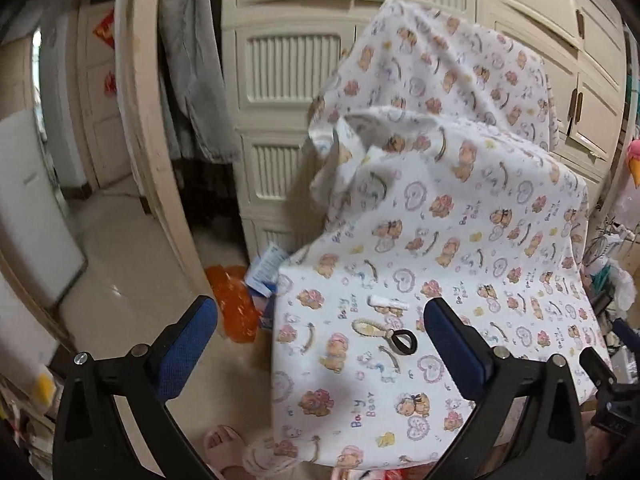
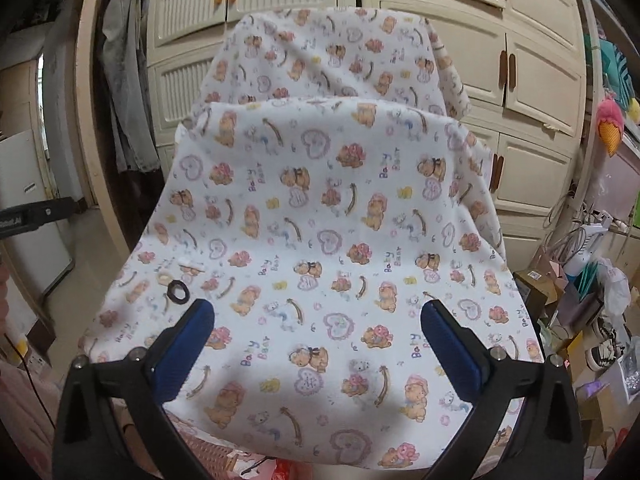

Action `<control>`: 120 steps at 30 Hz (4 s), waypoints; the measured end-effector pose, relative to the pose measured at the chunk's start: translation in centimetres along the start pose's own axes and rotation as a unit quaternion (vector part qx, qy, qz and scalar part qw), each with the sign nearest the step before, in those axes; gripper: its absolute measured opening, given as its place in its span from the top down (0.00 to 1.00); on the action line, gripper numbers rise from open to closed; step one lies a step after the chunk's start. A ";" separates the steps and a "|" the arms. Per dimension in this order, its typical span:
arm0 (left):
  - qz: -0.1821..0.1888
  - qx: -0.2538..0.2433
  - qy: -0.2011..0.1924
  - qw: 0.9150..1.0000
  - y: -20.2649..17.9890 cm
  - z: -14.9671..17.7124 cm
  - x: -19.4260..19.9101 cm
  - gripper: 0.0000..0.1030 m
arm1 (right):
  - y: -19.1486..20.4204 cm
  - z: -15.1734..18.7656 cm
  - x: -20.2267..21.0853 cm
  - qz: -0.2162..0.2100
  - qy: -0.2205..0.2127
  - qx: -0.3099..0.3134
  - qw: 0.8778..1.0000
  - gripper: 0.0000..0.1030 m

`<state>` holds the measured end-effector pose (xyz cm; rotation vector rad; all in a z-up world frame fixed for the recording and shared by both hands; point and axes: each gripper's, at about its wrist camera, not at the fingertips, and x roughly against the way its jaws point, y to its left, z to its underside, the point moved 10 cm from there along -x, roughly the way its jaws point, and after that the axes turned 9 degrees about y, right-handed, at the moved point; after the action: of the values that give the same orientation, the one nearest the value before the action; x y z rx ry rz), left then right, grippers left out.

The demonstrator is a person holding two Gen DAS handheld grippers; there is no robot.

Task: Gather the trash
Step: 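Raise both open grippers back toward the cord left on the chair, then grasp the white cord by its black ring with the left gripper, then carry the cord down over the pink wastebasket with the left gripper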

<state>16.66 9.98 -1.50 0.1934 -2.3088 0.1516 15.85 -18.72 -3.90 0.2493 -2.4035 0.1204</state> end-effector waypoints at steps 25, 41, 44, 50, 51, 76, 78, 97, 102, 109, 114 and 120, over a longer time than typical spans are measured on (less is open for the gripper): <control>0.112 0.031 0.244 0.963 -6.6 5.0 -13.4 0.21 | 3.0 1.4 -7.3 -0.061 0.120 -0.011 0.991 0.27; 0.079 -0.014 0.240 0.967 -9.0 5.9 -14.3 0.84 | 4.3 2.2 -7.5 -0.068 0.129 0.016 0.989 0.51; 0.084 -0.008 0.234 0.968 -9.2 5.6 -14.1 0.86 | 4.2 2.3 -7.6 -0.068 0.132 0.015 0.989 0.57; 0.094 -0.002 0.228 0.969 -8.2 5.0 -13.6 1.00 | 4.8 2.5 -7.8 -0.068 0.134 0.023 0.988 0.71; 0.094 -0.003 0.226 0.970 -7.8 4.8 -13.4 1.00 | 5.0 2.5 -7.7 -0.073 0.134 0.023 0.988 0.71; 0.028 0.048 0.212 0.976 1.3 2.8 -12.0 1.00 | 17.8 -3.6 -18.8 -0.152 0.180 0.141 0.962 0.62; 0.033 0.054 0.209 0.976 1.5 2.5 -12.0 1.00 | 18.4 -3.3 -19.4 -0.149 0.185 0.160 0.958 0.63; 0.146 0.068 0.259 0.952 -3.7 4.2 -12.2 0.79 | 6.0 0.9 -11.1 -0.068 0.172 0.040 0.982 0.92; 0.151 0.051 0.282 0.946 -6.4 5.6 -12.9 0.75 | 3.5 2.5 -8.2 -0.066 0.159 0.016 0.985 0.92; 0.117 0.024 0.283 0.952 -8.5 6.4 -14.3 0.72 | 3.1 2.9 -9.0 -0.081 0.165 0.001 0.983 0.92; 0.089 -0.021 0.274 0.957 -9.7 6.5 -14.4 0.97 | 4.2 2.7 -8.9 -0.092 0.159 0.007 0.983 0.92; 0.096 -0.037 0.255 0.961 -10.2 6.0 -13.1 0.97 | 4.9 2.8 -9.0 -0.096 0.158 0.009 0.983 0.92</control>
<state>23.07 0.17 -14.66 -0.1020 -1.8103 0.1888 19.61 -13.06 -12.04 0.4345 -2.0533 0.0858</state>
